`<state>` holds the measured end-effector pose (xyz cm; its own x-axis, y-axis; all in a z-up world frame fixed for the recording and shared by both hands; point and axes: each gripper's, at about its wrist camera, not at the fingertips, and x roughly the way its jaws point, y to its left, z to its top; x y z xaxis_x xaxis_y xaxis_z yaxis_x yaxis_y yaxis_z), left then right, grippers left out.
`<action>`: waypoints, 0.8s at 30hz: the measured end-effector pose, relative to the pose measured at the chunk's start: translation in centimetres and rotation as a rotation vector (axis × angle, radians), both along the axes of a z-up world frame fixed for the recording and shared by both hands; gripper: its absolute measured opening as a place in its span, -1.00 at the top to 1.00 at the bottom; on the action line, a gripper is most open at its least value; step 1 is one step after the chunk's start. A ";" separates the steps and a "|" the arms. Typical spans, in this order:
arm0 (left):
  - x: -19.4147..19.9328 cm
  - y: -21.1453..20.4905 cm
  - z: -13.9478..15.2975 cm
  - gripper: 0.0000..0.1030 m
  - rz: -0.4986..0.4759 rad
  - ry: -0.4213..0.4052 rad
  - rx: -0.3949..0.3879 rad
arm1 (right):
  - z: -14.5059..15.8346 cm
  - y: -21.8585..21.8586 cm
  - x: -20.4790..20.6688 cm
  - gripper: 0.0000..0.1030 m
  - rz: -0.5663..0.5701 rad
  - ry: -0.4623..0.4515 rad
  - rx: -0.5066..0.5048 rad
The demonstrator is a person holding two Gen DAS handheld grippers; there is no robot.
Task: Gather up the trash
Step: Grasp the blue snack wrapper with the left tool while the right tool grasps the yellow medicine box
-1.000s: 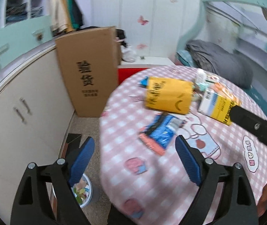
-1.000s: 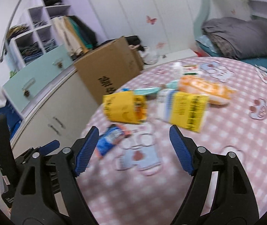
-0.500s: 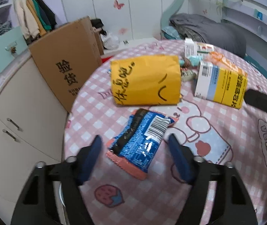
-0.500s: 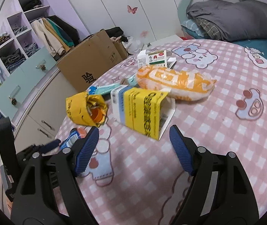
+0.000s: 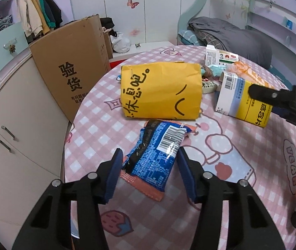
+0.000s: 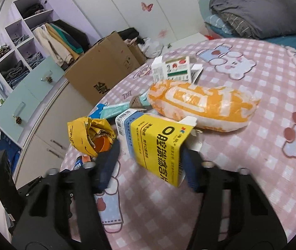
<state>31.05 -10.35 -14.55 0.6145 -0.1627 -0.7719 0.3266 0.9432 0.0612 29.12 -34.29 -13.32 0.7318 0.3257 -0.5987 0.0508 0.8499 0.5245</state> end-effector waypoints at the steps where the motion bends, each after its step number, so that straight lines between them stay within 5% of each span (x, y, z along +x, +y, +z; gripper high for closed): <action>1: 0.0 0.0 0.0 0.03 0.002 -0.002 -0.003 | -0.3 0.1 0.2 0.49 0.020 0.011 0.017; 5: -0.5 0.3 0.1 0.10 0.003 -0.001 -0.016 | 0.6 1.1 -1.0 0.89 0.058 -0.029 -0.012; 6: -0.7 0.5 0.2 0.32 0.005 -0.001 -0.023 | 0.9 1.3 -1.4 0.92 0.062 -0.036 -0.018; 14: -3.1 2.8 1.1 0.62 0.064 -0.024 -0.130 | 3.8 3.8 -5.6 0.96 0.084 -0.119 -0.053; 24: -6.0 7.3 3.2 0.69 0.133 -0.067 -0.253 | 7.1 8.5 -8.8 0.97 0.148 -0.201 -0.088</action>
<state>25.08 -3.00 -11.34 0.6915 -0.2591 -0.6743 0.2018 0.9656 -0.1640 20.33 -25.82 -6.20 0.7873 0.3910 -0.4767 -0.1749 0.8830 0.4355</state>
